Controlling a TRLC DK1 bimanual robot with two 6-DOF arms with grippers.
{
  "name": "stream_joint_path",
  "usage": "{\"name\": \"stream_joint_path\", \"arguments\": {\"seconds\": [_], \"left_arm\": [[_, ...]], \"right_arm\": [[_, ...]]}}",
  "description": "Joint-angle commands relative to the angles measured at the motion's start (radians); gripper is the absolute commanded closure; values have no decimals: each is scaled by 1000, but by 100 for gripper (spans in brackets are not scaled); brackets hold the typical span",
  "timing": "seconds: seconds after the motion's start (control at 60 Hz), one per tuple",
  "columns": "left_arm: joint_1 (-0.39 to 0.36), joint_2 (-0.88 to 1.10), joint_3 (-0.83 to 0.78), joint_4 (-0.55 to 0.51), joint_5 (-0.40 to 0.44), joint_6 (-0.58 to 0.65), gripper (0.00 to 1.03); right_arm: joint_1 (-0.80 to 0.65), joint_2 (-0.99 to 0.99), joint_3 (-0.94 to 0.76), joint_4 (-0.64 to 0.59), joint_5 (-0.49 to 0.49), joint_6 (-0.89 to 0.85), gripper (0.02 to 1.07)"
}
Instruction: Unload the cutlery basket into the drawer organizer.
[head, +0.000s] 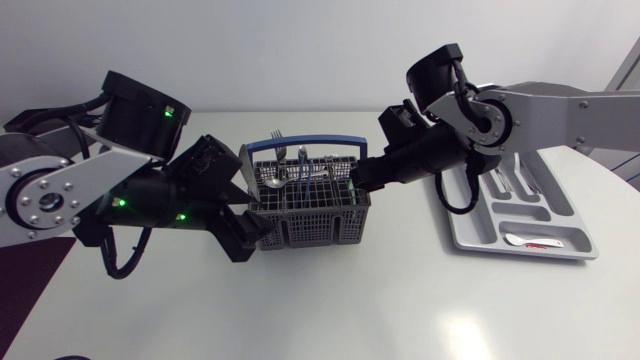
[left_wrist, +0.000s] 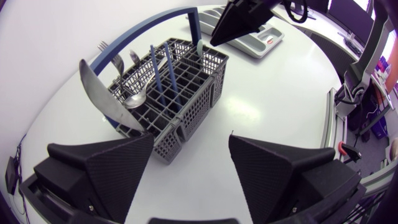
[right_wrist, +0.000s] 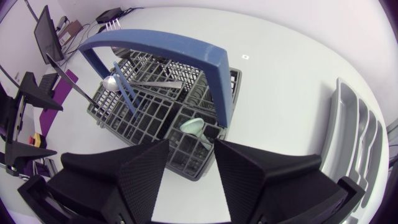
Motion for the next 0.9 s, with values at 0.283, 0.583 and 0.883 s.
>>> {"name": "stream_joint_path", "arguments": {"seconds": [0.283, 0.583, 0.883], "left_arm": [[-74, 114, 162, 15, -41, -1, 15], [-202, 370, 366, 11, -200, -24, 17], [-268, 590, 602, -44, -377, -79, 27]], "right_arm": [[-10, -100, -49, -12, 11, 34, 49], [-125, -191, -158, -7, 2, 29, 49], [-236, -255, -251, -4, -55, 11, 48]]}}
